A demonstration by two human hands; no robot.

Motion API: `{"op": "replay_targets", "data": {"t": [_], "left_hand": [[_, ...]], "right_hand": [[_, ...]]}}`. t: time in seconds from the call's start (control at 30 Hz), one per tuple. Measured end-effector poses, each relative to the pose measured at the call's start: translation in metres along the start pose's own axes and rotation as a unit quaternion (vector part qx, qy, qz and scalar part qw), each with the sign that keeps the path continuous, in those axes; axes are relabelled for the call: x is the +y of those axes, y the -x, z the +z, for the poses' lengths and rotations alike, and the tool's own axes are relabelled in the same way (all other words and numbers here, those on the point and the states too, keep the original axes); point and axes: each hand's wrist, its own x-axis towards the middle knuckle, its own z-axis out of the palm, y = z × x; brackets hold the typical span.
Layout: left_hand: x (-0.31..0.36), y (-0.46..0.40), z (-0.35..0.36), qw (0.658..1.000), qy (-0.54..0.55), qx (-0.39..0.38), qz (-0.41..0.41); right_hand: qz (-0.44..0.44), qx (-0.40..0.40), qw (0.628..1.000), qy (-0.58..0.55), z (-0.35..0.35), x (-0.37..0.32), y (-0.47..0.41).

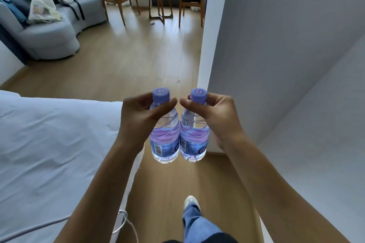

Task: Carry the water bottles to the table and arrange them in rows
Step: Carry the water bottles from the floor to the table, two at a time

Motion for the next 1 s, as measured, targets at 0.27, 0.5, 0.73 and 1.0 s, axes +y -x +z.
{"op": "replay_targets", "data": {"t": [0.27, 0.5, 0.73, 1.0], "left_hand": [[-0.021, -0.156, 0.021, 1.0, 0.012, 0.015, 0.008], [-0.055, -0.279, 0.018, 0.999, 0.018, 0.036, -0.005], [-0.091, -0.428, 0.001, 0.999, 0.038, -0.007, -0.012], [-0.122, -0.597, -0.007, 0.997, 0.009, -0.075, -0.014]], "right_hand": [[-0.006, -0.024, 1.0, -0.001, 0.007, -0.009, -0.174], [-0.002, -0.027, 1.0, 0.007, 0.033, -0.002, -0.3], [-0.027, 0.016, 0.999, 0.023, 0.076, 0.01, -0.43], [-0.008, 0.096, 0.995, 0.021, 0.111, 0.012, -0.57]]}}
